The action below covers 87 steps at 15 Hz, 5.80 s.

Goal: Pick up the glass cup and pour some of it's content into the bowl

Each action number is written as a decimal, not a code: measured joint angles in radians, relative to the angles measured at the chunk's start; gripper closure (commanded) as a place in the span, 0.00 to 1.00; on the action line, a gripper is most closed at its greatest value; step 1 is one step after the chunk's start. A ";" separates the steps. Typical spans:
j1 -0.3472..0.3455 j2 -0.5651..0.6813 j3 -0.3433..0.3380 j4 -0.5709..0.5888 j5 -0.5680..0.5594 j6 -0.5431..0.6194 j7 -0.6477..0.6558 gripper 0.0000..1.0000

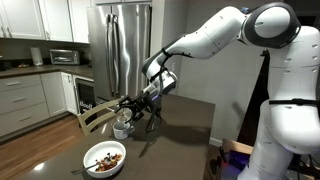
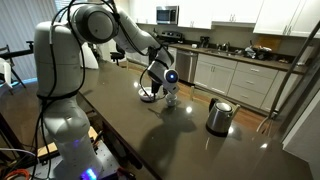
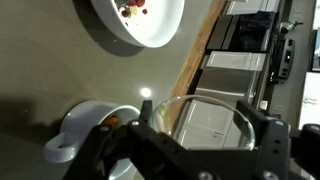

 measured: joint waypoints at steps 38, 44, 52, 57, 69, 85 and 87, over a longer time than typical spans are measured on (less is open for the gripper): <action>-0.157 -0.005 -0.105 0.000 -0.158 -0.335 0.675 0.41; -0.164 0.020 -0.114 0.000 -0.158 -0.414 0.761 0.41; -0.228 0.063 -0.161 0.001 -0.158 -0.567 0.919 0.41; -0.248 0.076 -0.177 -0.002 -0.153 -0.591 0.971 0.16; -0.255 0.116 -0.186 -0.002 -0.145 -0.606 0.971 0.41; -0.327 0.266 -0.200 0.002 -0.011 -0.764 1.021 0.41; -0.327 0.275 -0.201 0.002 -0.002 -0.764 1.025 0.41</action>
